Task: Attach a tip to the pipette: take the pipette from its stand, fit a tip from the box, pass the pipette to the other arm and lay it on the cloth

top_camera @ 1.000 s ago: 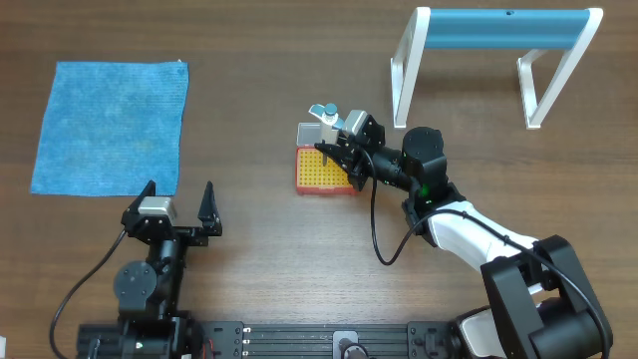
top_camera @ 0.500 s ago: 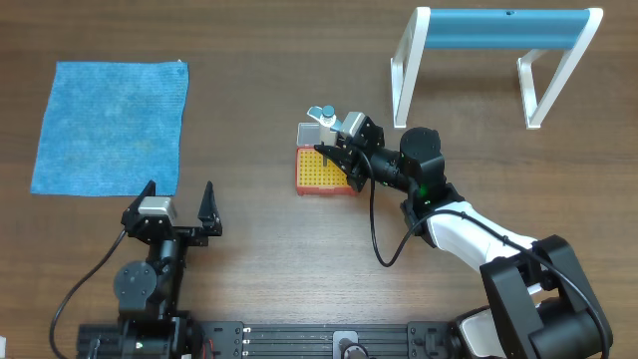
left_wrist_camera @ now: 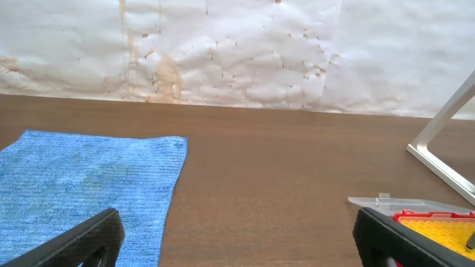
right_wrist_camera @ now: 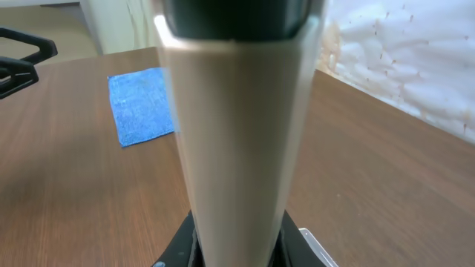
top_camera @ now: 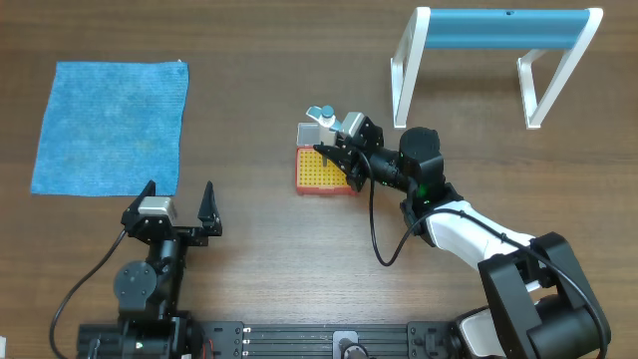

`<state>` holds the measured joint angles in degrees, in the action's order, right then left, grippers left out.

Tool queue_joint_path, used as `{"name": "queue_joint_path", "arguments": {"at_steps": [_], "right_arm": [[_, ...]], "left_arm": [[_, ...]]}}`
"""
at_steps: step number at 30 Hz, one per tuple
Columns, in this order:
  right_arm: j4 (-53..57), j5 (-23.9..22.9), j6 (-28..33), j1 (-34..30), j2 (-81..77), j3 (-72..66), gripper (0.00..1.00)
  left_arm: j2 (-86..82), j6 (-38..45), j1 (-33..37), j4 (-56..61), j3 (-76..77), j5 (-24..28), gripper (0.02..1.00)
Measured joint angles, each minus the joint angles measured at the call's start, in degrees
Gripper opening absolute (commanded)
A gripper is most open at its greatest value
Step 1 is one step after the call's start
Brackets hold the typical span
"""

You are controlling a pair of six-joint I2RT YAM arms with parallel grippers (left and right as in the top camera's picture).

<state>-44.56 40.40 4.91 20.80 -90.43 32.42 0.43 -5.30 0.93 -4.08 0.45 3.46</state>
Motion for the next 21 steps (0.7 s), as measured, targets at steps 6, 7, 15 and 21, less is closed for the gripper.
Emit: {"name": "queue_joint_path", "arguments": {"at_steps": [6,7,15,21], "right_arm": [[0.5,0.2,1.7,0.3,0.0,0.1,0.077],[0.9,0.2,1.9,0.3,0.0,0.3,0.077],[1.6,0.2,4.0,0.9,0.0,0.5,0.064],[1.9,0.2,4.0,0.9,0.3,0.5,0.077]], "left_arm": [[0.0,0.0,0.0,0.0,0.0,0.0,0.996],[0.0,0.0,0.0,0.0,0.0,0.0,0.996],[0.0,0.0,0.0,0.0,0.0,0.0,0.996],[0.0,0.0,0.0,0.0,0.0,0.0,0.996]]}}
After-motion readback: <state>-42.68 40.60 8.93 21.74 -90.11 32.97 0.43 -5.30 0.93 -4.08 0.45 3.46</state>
